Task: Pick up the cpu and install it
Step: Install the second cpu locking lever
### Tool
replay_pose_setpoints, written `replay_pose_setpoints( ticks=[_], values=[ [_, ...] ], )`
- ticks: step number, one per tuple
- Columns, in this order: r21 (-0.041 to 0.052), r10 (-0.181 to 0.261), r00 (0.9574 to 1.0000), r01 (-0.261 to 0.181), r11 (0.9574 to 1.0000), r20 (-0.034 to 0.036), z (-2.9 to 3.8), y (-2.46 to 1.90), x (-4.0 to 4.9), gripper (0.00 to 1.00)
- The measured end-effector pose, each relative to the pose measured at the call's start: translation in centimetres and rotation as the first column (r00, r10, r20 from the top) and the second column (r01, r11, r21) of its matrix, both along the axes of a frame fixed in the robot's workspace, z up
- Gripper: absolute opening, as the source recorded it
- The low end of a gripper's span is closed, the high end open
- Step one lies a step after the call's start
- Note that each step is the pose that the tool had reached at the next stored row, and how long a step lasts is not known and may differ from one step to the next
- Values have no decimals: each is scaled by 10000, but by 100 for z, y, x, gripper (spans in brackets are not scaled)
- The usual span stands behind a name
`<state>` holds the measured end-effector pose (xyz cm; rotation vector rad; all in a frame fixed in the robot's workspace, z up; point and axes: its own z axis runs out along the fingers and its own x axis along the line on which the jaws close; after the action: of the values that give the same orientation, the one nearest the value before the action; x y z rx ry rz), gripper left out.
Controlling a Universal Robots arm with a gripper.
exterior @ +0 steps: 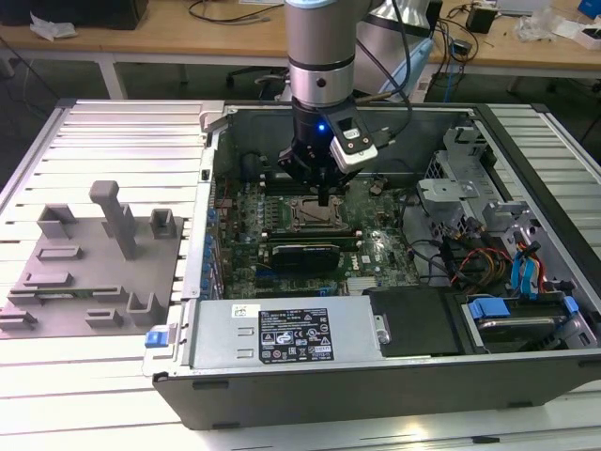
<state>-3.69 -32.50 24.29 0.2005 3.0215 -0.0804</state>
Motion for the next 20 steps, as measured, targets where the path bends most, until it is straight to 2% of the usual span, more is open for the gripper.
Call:
replay_pose_setpoints(
  ticks=[2, 5, 8, 11, 20],
  values=[
    [27, 1, 10000, -1, 10000, 1, -1, -56, 0, 11],
    [53, 72, 10000, -72, 10000, 0, -7, -174, 0, 11],
    [53, 505, 9987, -505, 9987, 0, -10, -185, -1, 11],
    [53, 1034, 9946, -1034, 9946, 0, -16, -194, -5, 11],
    [53, 1096, 9940, -1096, 9940, 0, -61, -253, -47, 11]
  ],
)
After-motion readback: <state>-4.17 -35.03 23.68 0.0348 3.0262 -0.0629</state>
